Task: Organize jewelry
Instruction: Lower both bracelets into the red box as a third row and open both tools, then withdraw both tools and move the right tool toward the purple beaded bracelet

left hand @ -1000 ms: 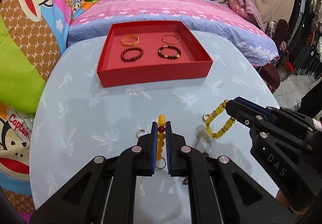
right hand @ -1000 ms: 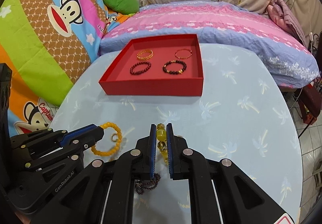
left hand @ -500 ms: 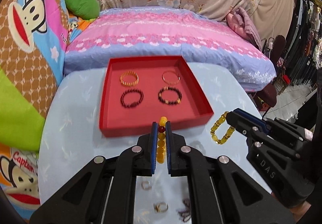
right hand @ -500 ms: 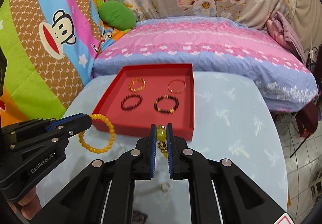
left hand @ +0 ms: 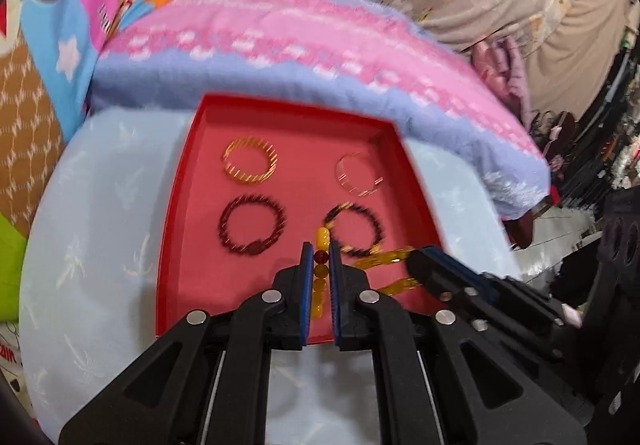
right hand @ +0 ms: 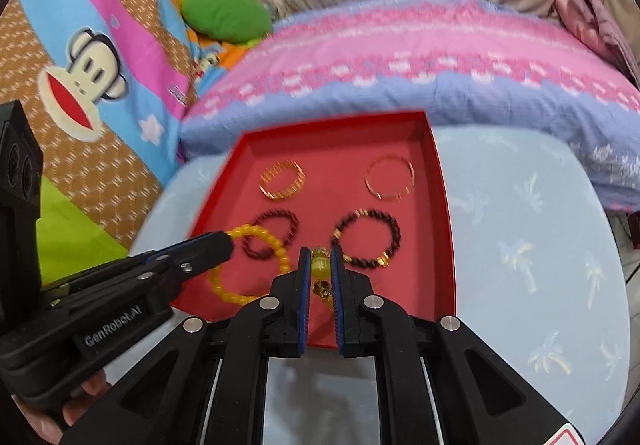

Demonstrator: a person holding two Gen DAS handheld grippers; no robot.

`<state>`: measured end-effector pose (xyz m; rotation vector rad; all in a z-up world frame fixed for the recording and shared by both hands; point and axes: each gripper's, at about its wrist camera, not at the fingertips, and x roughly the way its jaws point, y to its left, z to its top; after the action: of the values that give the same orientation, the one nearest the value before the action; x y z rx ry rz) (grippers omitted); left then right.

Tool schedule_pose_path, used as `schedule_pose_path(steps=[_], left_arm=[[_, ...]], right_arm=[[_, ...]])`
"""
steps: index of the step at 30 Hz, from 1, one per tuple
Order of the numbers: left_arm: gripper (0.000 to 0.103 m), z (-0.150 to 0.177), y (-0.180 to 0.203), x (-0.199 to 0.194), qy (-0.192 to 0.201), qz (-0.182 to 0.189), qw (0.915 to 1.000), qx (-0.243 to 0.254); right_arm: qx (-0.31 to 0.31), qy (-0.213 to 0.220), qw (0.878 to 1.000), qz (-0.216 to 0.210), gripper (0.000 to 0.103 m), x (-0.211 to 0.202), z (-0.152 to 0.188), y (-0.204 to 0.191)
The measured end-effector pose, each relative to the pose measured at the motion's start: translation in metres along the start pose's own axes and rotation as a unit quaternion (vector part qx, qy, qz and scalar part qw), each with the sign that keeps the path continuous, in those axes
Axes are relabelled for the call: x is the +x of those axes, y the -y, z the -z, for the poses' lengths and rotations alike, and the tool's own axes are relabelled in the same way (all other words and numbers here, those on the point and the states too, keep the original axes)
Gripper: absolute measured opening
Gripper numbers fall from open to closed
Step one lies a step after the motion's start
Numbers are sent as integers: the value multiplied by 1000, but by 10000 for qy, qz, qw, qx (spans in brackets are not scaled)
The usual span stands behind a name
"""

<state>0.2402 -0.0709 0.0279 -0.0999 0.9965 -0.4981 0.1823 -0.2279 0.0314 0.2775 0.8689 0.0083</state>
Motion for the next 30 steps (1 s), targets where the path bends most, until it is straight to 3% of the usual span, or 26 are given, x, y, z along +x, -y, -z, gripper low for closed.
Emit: schedule_pose_path(steps=[6, 12, 16, 21, 30], left_arm=[[7, 21, -18, 27, -182, -760, 9967, 231], [8, 26, -21, 32, -165, -1163, 9922, 425], [9, 28, -21, 31, -90, -1309, 9904, 446], [35, 30, -21, 27, 60, -1515, 9873, 471], [37, 39, -14, 7, 166, -1503, 9875, 437]], right_arm=[[-36, -170, 9990, 417, 9, 20, 16, 15], [-181, -173, 9978, 608, 9, 23, 22, 15], [-313, -104, 9970, 705, 12, 24, 24, 9], [-335, 14, 9970, 701, 23, 18, 25, 5], [-360, 148, 9974, 607, 25, -10, 36, -2]])
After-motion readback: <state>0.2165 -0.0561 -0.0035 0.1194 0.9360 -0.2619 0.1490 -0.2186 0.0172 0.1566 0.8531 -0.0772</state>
